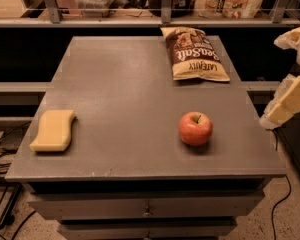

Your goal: Move brown chip bag near sponge

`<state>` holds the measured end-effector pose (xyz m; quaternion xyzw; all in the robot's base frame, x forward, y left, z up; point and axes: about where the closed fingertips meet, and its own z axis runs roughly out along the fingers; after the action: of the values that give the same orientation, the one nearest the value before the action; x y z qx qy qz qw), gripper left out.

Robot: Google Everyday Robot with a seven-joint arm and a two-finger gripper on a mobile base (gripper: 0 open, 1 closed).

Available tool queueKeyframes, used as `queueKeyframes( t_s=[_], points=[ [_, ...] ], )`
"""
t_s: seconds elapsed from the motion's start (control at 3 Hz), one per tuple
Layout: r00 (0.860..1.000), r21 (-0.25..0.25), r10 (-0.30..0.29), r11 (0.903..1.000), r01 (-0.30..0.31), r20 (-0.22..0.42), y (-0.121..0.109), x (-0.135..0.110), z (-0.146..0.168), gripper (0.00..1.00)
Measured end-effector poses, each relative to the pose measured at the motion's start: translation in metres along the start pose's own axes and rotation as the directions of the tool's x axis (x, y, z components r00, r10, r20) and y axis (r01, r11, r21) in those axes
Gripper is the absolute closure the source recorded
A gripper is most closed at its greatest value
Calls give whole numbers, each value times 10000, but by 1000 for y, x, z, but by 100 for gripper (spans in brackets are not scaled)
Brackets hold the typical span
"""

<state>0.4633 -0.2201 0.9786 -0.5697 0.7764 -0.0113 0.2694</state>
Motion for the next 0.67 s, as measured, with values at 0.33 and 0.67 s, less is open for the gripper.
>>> queueKeyframes(
  t_s=[0.33, 0.67],
  points=[
    [9922, 826, 466, 9950, -563, 1155, -29, -4, 7, 0],
    [9730, 1411, 999, 9813, -1309, 2081, -70, -4, 24, 0]
  ],
)
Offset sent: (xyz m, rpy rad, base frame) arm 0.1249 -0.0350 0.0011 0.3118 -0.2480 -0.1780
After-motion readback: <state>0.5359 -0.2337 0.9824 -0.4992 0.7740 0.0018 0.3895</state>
